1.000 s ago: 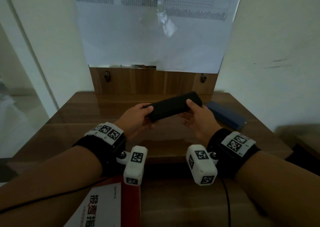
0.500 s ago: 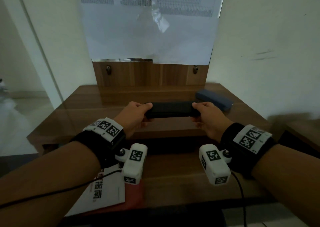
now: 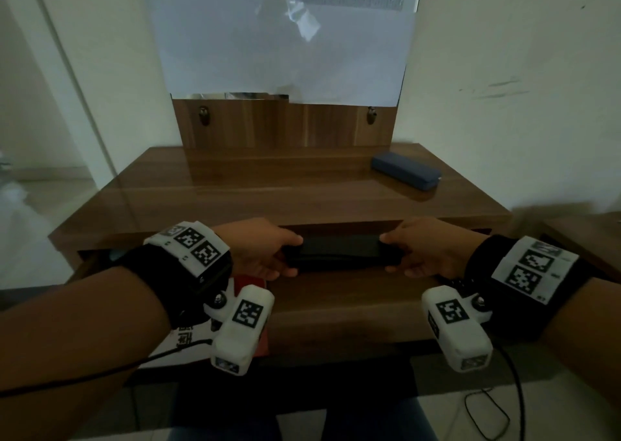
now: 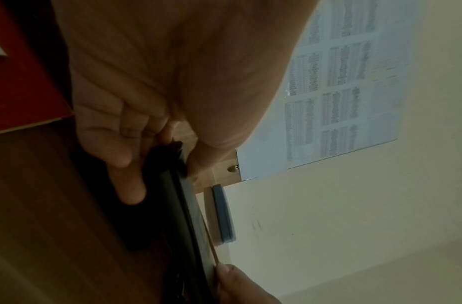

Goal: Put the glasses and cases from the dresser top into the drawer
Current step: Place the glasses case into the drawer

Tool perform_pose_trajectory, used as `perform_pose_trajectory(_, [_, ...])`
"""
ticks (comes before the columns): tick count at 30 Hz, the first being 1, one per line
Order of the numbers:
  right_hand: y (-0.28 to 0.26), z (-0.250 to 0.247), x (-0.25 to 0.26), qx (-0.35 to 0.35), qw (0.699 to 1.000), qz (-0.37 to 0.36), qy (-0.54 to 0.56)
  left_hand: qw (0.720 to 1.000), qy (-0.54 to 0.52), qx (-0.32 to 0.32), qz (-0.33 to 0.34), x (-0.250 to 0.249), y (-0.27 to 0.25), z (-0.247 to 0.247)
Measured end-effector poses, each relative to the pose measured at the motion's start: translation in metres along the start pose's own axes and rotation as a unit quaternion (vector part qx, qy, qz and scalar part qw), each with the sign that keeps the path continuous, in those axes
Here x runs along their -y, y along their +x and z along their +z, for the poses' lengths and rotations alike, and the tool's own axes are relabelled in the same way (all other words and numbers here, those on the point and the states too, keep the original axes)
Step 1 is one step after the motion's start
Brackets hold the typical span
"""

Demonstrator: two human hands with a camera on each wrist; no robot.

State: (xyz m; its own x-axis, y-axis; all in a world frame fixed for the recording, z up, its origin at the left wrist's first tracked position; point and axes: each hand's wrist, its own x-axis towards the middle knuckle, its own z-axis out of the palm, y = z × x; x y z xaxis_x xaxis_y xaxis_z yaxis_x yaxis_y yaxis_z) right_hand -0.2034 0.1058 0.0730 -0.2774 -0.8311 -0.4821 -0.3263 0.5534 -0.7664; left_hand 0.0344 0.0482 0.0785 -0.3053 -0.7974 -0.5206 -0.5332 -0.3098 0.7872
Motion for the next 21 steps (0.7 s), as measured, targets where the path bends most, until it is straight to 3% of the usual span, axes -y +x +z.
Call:
perform_pose_trajectory(5, [0.004,0.003,-0.004,0.036,0.996,0.041,-0.077,0.998,0.047,0.024,-0.042,0.008,0.008,0.001])
perform_pose_trajectory(13, [0.029,0.015,-0.006,0.049,0.993,0.066,-0.079,0.992,0.073,0.034,-0.097,0.016,0.03,0.005])
perform_pose_trajectory(21, [0.044,0.023,-0.01,0.057,0.991,0.089,-0.084,0.989,0.08,0.047,-0.112,0.025,0.046,0.003])
